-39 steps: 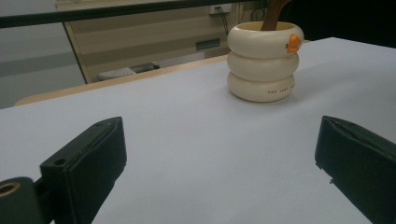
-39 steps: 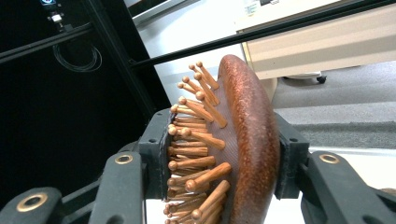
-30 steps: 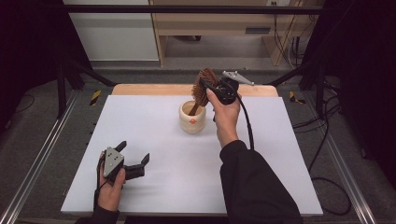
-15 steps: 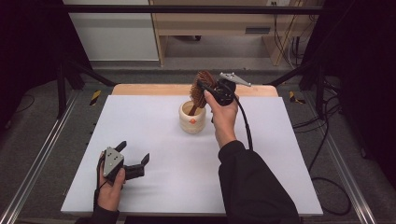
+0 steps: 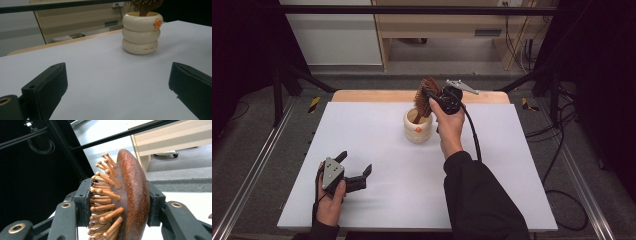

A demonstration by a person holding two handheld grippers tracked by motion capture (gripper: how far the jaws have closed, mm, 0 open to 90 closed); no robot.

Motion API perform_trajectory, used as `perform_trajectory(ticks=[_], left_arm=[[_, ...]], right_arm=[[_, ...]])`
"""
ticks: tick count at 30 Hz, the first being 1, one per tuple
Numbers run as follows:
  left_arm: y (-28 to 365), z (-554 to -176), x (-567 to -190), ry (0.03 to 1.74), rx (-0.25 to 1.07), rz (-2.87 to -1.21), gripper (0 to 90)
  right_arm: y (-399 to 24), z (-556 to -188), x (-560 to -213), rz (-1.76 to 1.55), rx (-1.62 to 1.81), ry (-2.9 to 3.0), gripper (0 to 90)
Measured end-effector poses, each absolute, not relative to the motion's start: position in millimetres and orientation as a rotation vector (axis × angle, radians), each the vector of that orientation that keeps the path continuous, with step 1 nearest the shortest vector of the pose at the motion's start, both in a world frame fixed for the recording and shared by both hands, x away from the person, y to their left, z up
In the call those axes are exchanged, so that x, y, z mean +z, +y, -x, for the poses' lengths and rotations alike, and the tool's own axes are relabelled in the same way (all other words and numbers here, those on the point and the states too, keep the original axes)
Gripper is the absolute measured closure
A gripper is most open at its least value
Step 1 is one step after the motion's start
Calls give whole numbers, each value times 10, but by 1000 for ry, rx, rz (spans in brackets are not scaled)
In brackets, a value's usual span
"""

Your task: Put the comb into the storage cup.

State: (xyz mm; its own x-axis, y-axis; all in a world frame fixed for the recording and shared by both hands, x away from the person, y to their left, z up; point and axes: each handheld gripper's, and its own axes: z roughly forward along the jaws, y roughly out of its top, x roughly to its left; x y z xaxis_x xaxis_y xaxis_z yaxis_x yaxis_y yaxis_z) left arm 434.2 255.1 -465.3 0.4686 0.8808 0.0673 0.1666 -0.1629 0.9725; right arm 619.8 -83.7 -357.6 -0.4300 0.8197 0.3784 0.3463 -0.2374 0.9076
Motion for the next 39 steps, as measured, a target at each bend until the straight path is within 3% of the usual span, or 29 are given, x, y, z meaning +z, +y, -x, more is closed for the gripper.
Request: perform_trajectory(ticks=[39], left_arm=[[2540, -4341, -4655, 920, 821, -1639, 21]], right_arm=[[-966, -6234, -3716, -1503, 1749, 1602, 474]])
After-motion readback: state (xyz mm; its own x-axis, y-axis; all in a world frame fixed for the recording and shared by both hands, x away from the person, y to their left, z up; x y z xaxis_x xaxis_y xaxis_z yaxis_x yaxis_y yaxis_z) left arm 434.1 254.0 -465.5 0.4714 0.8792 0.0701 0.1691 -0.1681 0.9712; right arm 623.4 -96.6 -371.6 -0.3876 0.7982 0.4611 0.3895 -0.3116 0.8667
